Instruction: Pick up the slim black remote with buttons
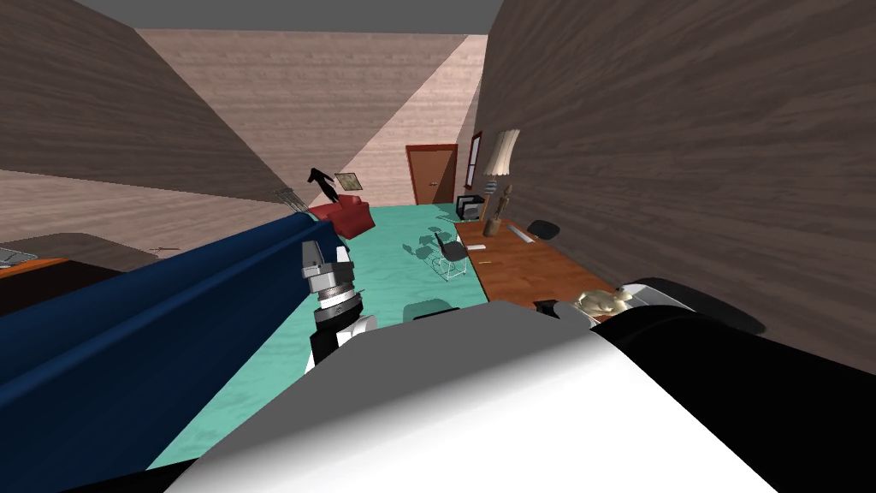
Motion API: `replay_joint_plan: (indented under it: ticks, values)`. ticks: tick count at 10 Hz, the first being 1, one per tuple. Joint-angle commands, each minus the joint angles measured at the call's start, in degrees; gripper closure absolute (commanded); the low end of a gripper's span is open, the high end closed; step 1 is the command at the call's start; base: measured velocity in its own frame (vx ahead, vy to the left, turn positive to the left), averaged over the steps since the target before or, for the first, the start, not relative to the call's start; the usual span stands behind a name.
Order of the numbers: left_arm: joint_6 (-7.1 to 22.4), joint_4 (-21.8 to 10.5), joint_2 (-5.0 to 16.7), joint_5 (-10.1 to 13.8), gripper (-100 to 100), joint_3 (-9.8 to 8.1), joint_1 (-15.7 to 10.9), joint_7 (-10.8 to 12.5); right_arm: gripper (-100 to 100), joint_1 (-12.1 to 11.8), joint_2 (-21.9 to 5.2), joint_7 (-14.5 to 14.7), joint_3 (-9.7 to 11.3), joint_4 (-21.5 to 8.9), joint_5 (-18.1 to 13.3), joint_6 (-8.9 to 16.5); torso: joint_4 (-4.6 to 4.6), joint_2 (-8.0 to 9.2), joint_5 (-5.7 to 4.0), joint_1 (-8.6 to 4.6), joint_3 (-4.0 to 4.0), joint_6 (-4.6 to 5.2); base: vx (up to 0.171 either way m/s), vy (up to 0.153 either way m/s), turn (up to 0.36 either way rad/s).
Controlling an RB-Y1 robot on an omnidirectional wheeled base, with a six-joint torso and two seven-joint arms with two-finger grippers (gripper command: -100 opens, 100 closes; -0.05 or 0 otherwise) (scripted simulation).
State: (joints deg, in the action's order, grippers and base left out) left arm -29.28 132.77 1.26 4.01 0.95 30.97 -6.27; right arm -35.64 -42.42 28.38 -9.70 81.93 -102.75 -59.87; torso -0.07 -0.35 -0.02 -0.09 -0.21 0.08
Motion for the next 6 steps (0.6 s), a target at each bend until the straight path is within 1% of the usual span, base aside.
replay_joint_plan:
  ticks: [1, 3, 5, 6]
  values:
    - [0.0, 0.0, 0.0, 0.0, 0, 0.0, 0.0, 0.0, -100, 0.1, 0.2, 0.6, 0.5, -0.9, -1.7, 0.1, 0.0, 0.0, 0.0, 0.0, 0.0, 0.0, 0.048, -0.027, 0.048]
    - [0.0, 0.0, 0.0, 0.0, 0, 0.0, 0.0, 0.0, -100, -0.1, -0.8, 1.3, 0.5, -2.2, -4.3, -0.7, 0.02, 0.11, 0.02, 0.1, 0.06, 0.01, 0.034, -0.018, 0.083]
    - [0.0, 0.0, 0.0, 0.0, 0, 0.0, 0.0, 0.0, -100, -0.2, -1.4, 1.8, 0.6, -3.1, -6.1, -1.2, 0.03, 0.13, 0.02, 0.09, 0.07, 0.01, 0.032, -0.023, 0.066]
    - [0.0, 0.0, 0.0, 0.0, 0, 0.0, 0.0, 0.0, -100, 0.0, -1.1, 2.1, 0.6, -3.3, -5.4, -0.9, 0.03, 0.14, 0.01, 0.1, 0.08, 0.01, 0.014, -0.011, 0.012]
